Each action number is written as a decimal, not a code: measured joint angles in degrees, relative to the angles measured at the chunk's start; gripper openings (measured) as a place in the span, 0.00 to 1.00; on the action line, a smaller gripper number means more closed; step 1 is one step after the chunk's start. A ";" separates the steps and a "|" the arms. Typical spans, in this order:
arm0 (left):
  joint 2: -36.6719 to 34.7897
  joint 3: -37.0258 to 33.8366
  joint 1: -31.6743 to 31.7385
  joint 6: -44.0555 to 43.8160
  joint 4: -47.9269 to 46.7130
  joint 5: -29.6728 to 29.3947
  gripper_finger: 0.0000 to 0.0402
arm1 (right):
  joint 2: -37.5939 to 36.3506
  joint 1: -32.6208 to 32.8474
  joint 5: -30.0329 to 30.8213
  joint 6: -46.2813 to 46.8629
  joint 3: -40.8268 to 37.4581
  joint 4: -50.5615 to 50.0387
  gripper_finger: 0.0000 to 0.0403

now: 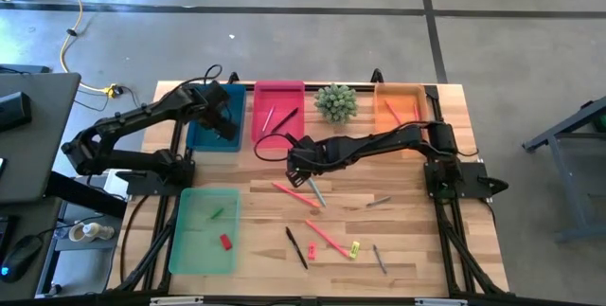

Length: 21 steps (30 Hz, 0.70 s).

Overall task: Sort crayons/erasers/pens/pencils in bins
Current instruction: Put the gray pen into the pink bin

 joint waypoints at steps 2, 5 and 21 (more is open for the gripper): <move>0.00 2.03 0.00 0.59 -0.02 1.13 0.41 | 0.70 0.00 -0.16 0.39 0.00 -0.47 0.42; -0.02 5.71 0.00 0.66 -0.68 2.62 0.40 | 1.83 -0.01 -1.47 1.50 0.00 -0.23 0.42; -0.11 19.34 -0.20 2.68 -4.34 11.37 0.38 | 4.31 -0.07 -5.99 5.68 0.00 -0.18 0.42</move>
